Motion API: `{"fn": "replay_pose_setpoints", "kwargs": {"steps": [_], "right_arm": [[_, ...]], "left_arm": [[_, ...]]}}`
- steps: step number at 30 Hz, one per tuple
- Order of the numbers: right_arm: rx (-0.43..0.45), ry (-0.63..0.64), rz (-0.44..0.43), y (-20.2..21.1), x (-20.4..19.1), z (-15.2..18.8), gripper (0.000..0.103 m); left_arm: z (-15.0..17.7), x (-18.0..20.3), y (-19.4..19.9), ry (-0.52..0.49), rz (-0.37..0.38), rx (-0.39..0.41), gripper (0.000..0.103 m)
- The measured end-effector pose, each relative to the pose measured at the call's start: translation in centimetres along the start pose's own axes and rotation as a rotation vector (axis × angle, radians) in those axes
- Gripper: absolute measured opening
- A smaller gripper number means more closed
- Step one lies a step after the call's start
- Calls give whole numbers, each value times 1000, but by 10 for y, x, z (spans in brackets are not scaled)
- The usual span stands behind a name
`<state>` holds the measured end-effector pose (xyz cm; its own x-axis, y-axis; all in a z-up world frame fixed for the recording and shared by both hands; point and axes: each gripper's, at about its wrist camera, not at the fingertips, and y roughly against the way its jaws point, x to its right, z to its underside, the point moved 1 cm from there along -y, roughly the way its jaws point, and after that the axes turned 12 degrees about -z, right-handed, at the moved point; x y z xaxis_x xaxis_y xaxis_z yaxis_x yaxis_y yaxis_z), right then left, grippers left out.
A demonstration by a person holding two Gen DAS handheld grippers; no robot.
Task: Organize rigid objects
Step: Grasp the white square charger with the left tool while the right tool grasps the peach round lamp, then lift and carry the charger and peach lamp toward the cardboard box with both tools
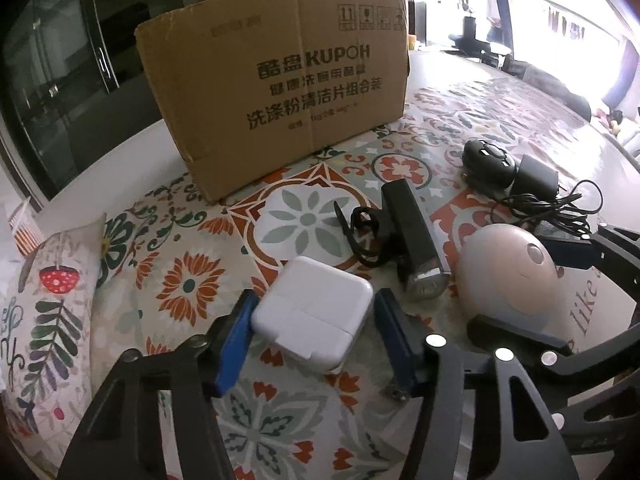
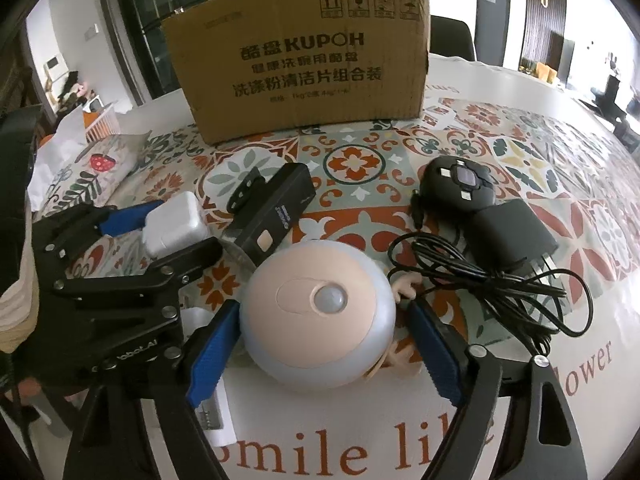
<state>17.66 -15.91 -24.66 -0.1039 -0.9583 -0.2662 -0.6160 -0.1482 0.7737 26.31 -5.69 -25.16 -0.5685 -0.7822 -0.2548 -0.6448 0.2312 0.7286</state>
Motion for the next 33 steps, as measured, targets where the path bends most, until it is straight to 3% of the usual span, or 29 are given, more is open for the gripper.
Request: {"fn": "replay_pose_setpoints", "kwargs": {"steps": [21, 33], "right_arm": [[18, 67, -23, 15, -8, 10, 81], [83, 103, -39, 51, -15, -8, 81]], "left_arm": [[20, -5, 33, 117, -77, -41, 56], [7, -13, 74, 229, -122, -17, 56]]}}
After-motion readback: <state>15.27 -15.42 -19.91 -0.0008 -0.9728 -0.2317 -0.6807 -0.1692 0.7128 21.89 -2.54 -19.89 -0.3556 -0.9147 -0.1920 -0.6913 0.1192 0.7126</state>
